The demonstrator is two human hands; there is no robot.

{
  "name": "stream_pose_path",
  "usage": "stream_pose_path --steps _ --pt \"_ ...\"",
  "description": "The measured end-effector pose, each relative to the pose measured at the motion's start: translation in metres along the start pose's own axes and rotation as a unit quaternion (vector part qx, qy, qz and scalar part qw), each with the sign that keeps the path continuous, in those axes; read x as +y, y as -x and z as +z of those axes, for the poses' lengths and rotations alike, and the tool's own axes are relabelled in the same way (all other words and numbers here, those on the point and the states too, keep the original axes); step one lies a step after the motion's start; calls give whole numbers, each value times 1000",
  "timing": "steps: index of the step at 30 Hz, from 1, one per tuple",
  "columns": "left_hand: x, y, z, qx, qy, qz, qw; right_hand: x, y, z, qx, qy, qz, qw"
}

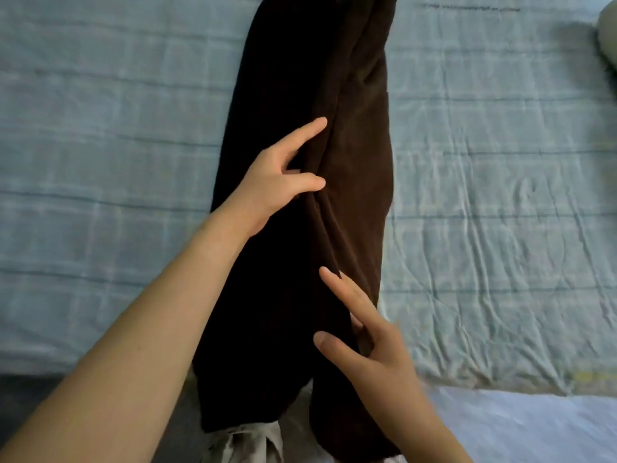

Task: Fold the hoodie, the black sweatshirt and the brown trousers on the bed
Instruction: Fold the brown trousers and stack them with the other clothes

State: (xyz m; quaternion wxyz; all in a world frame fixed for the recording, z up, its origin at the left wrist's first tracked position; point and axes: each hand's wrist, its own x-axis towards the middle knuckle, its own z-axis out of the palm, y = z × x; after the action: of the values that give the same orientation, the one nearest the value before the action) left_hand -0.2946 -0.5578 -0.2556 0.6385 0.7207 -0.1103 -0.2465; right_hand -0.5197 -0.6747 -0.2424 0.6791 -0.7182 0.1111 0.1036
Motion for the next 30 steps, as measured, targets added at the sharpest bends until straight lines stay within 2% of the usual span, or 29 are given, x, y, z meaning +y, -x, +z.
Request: stream_pose_path --steps 3,5,8,10,12,16,19,22,24,25,28,29,30 --pt "0 21 -71 6 16 -8 1000 -6 -17 87 2 -5 -14 1000" --pt "-14 29 -109 15 -11 -36 999 4 -35 138 30 32 0 999" --pt "-51 42 -140 13 -81 -103 991 25 -62 185 59 88 73 992" --pt "-75 50 -145 -10 -57 -129 990 40 -70 197 84 111 93 986" --pt "-92 56 -146 -10 -20 -128 992 50 -69 201 103 133 85 982" --pt "-110 71 -133 4 -18 -95 995 53 -60 197 99 147 81 981" --pt "-117 78 -125 39 -12 -78 996 51 -51 191 109 76 78 988" --pt "-121 84 -124 72 -5 -69 995 52 -41 182 165 34 92 981" --pt "-125 95 -119 86 -4 -68 994 56 -32 173 219 88 58 970" --pt "-126 102 -116 92 -6 -69 993 59 -27 167 249 150 37 956" --pt "-129 129 -105 104 -22 -79 991 70 -10 147 318 359 44 877" --pt "-129 139 -101 105 -28 -85 990 75 -4 141 324 370 68 868" --pt "-128 148 -97 105 -33 -90 990 78 0 137 317 351 91 877"
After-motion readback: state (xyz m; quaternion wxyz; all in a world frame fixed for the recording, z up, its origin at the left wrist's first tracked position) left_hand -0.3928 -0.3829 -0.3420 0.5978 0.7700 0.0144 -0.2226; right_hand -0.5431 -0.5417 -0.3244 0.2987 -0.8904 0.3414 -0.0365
